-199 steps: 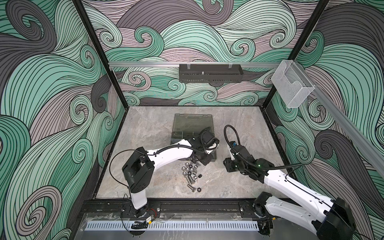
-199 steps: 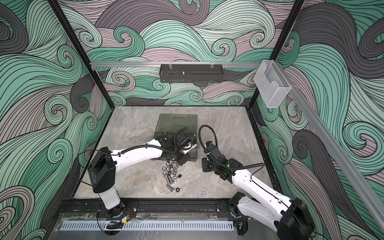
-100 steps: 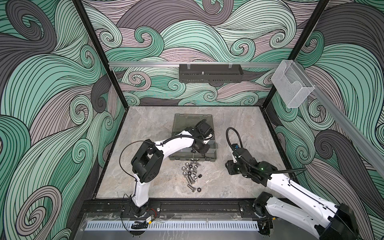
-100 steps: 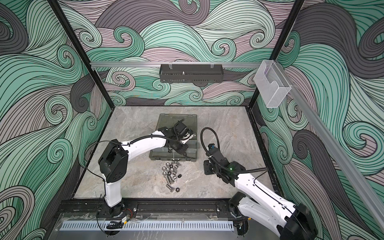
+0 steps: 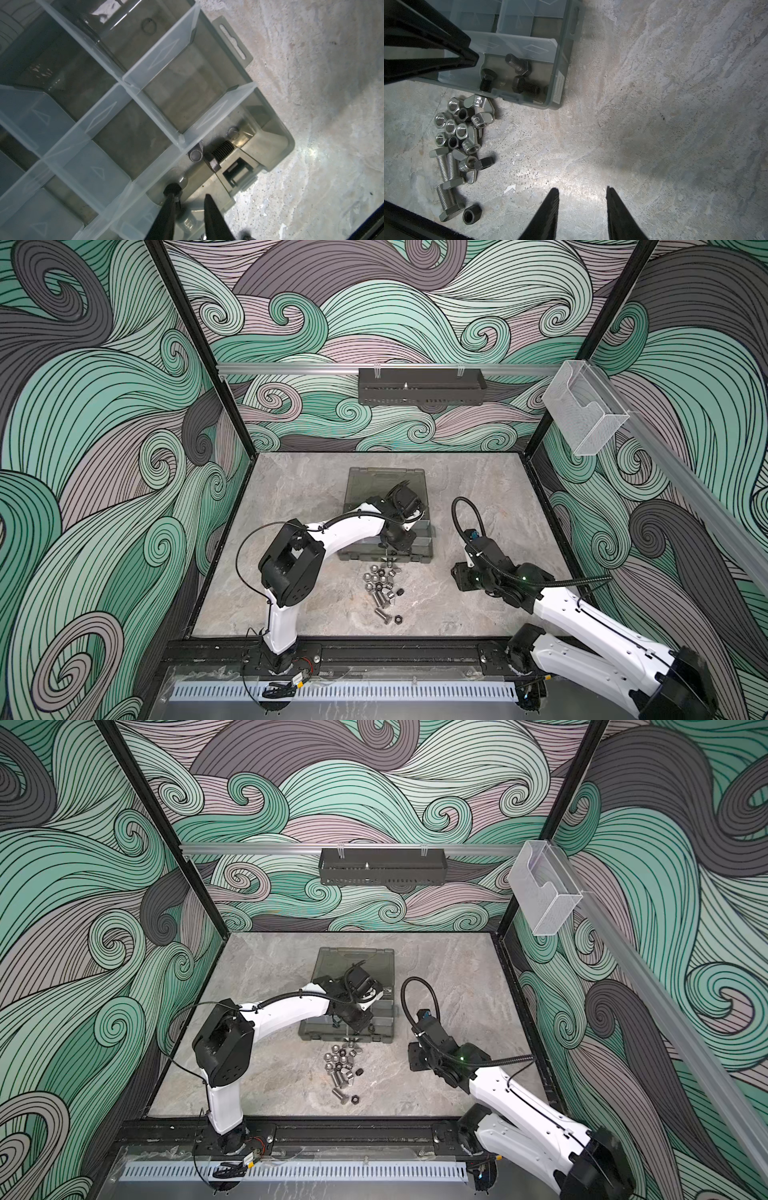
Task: Sort the screws and nuts into containers
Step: 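Carry the black bolt with the left gripper into the nearest compartment and release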
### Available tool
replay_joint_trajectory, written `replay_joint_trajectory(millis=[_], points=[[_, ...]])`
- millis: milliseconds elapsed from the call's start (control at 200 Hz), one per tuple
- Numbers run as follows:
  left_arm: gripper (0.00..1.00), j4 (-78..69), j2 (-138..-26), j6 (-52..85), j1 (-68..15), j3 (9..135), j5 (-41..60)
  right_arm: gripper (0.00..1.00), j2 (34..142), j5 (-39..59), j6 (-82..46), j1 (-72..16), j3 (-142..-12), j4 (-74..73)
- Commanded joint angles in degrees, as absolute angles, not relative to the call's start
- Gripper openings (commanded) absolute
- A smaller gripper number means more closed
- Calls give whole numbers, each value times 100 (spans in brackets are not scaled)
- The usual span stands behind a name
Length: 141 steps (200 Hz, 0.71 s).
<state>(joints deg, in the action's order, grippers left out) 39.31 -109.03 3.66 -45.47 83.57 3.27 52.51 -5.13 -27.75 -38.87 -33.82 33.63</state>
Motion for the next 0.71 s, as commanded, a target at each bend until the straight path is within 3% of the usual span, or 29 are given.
replay_joint_trajectory(millis=[0, 700], points=[[30, 3857, -10475, 464, -4425, 8244, 421, 39, 5263, -564, -2838, -3856, -3357, 3432], [30, 3636, -8342, 440, -3691, 6695, 744, 39, 5565, -438, -2821, -3862, -3460, 3337]])
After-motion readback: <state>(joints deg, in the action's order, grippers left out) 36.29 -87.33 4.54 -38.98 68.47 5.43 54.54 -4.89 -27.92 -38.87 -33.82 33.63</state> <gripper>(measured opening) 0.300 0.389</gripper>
